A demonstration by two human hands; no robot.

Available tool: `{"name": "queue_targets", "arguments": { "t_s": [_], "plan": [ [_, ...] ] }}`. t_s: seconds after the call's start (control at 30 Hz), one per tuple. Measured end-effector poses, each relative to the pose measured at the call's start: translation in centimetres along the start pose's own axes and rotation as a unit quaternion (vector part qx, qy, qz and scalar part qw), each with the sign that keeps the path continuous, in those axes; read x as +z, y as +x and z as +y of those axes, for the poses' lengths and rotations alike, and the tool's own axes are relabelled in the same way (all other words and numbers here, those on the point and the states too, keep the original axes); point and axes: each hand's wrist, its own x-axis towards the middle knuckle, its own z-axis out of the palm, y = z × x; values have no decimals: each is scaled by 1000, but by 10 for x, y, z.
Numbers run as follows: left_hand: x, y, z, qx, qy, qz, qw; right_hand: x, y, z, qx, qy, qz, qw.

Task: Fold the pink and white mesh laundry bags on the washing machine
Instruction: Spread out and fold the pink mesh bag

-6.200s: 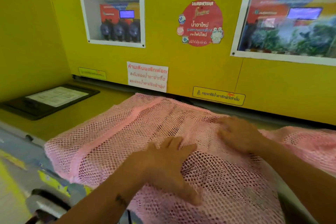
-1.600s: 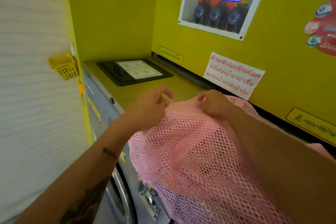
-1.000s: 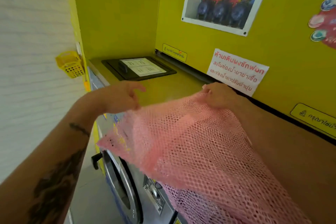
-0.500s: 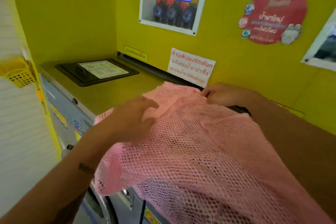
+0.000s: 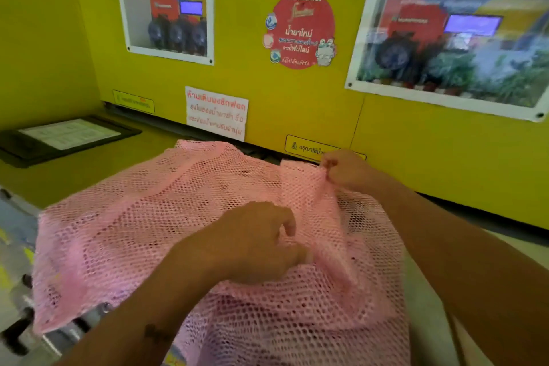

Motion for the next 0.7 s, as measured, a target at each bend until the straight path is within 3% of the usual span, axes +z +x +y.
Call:
{"name": "queue_targets", "arguments": {
  "t_s": [0.1, 0.17, 0.3, 0.37, 0.5, 0.53, 0.63, 0.7],
  "plan": [
    [6, -8, 23, 15, 28, 31, 999, -33, -16, 46, 51, -56, -57, 995],
    [13, -11, 38, 21, -4, 6, 1000, -50, -24, 74, 97, -52, -86, 990],
    [36, -8, 63, 7, 0, -41, 999, -55, -34, 89, 147, 149, -24, 978],
    [48, -5, 74, 1, 19, -33, 999, -51, -37, 79, 106, 138, -28, 984],
    [58, 9, 81, -3, 47, 73, 996, -44, -60, 42, -5, -6, -202, 979],
    [56, 12, 78, -18, 41, 107, 993, -40, -64, 35, -38, -35, -209, 977],
    [50, 15, 71, -47, 70, 163, 983, -33, -70, 22, -117, -25, -125, 985],
    [52, 14, 73, -64, 102, 188, 975, -33, -71, 18, -160, -12, -133, 978]
  ]
}}
